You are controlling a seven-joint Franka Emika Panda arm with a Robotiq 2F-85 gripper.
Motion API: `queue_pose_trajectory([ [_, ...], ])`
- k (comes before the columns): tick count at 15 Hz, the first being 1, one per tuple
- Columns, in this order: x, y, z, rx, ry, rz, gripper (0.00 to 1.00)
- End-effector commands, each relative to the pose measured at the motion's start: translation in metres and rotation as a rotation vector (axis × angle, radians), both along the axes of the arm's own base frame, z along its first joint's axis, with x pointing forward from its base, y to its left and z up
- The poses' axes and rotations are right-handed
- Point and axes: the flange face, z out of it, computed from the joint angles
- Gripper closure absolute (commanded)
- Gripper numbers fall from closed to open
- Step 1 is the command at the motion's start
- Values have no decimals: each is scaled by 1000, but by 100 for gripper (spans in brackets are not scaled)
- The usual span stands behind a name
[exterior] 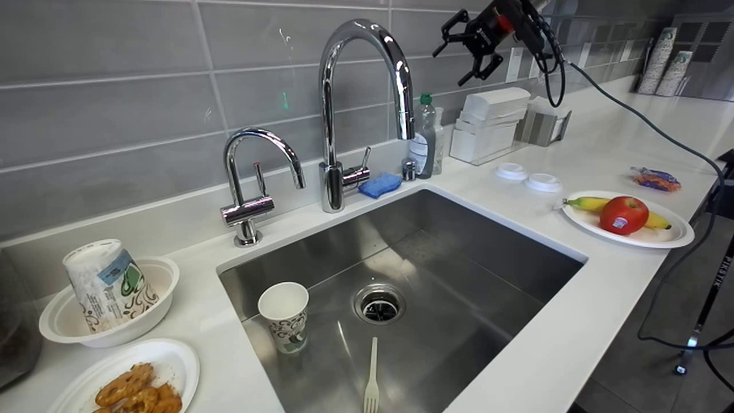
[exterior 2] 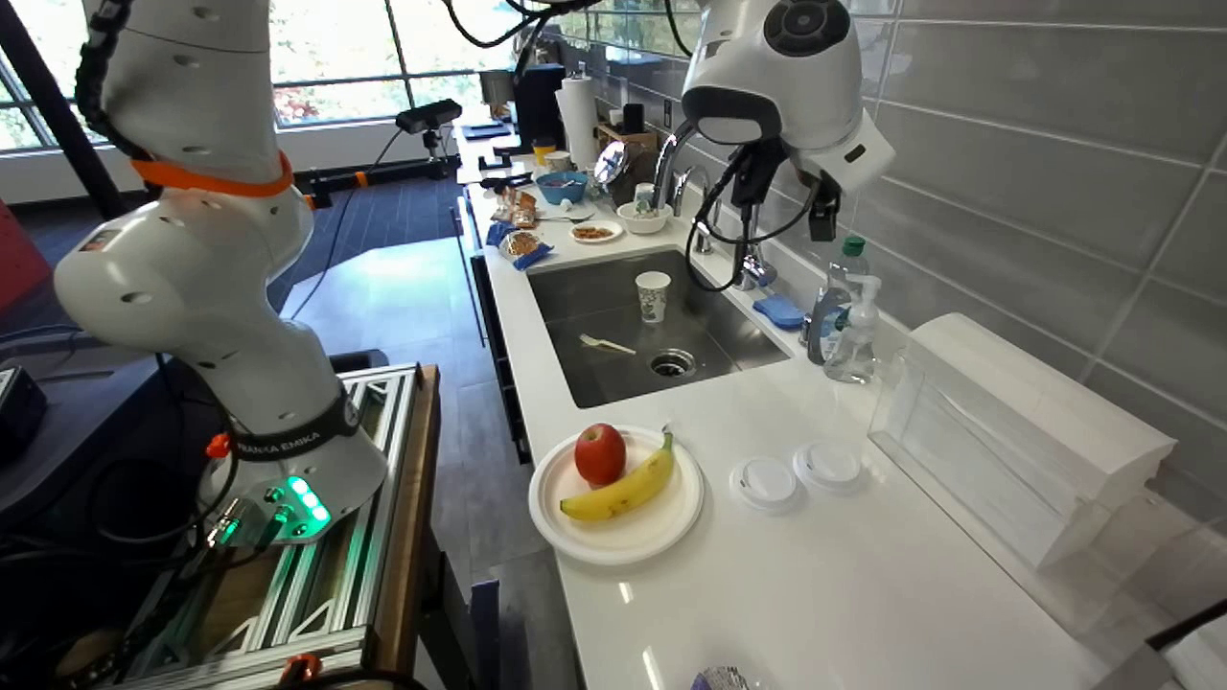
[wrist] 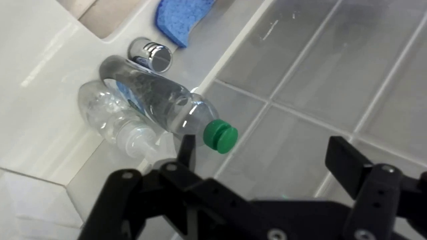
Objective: Open the soap bottle
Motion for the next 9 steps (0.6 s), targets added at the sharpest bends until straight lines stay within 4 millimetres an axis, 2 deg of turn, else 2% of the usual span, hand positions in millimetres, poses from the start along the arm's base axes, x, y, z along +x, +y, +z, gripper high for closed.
queue_pose_trajectory([
  [1, -3, -14, -7, 151, -74, -90, 0],
  [2, -8, -16, -15, 160, -85, -96, 0],
  [3, -3, -12, -3, 118, -61, -64, 0],
  [7, -4, -21, -13, 148, -74, -78, 0],
  [9, -1, -22, -26, 159, -61, -64, 0],
])
